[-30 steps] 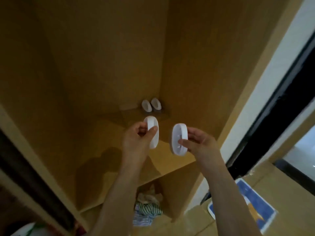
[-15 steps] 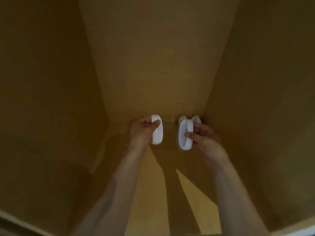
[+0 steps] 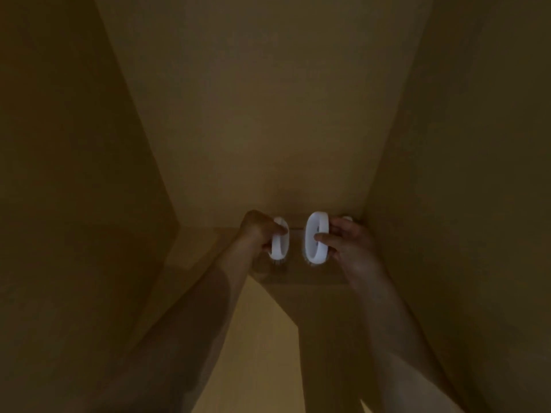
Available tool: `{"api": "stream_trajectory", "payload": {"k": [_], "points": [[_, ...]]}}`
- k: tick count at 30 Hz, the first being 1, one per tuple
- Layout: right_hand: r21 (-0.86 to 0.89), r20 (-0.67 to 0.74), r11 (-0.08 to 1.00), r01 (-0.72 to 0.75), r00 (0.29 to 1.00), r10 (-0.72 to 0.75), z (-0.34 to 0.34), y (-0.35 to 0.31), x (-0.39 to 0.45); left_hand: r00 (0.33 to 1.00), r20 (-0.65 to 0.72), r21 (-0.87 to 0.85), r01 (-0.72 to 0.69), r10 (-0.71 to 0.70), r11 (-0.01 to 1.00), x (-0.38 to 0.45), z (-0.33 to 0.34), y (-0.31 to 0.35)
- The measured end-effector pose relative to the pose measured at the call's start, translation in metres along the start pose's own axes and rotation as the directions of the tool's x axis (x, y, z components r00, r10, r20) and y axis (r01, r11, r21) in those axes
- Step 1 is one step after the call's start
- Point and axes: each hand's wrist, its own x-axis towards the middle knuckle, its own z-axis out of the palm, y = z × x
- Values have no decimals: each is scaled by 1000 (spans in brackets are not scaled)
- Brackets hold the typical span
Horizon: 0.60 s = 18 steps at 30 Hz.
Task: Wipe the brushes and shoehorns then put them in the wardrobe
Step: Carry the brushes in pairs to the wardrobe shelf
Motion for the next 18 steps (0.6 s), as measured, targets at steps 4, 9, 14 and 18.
{"api": "stream_trajectory", "payload": {"k": [4, 9, 14, 18], "points": [[-31, -40, 999, -22, 999, 21, 2, 0, 9, 999, 23, 155, 27, -31, 987, 12, 6, -12], [-18, -71, 998, -58, 996, 57, 4, 7, 14, 997, -14, 471, -62, 77, 880, 24, -2, -16], [-22, -80, 998, -63, 995, 61, 2, 12, 17, 935, 22, 692, -269, 353, 669, 26, -13, -26], [-14, -80, 998, -67, 995, 65, 0, 15, 16, 881, 210, 829, -390, 424, 400, 29, -22, -34]]}}
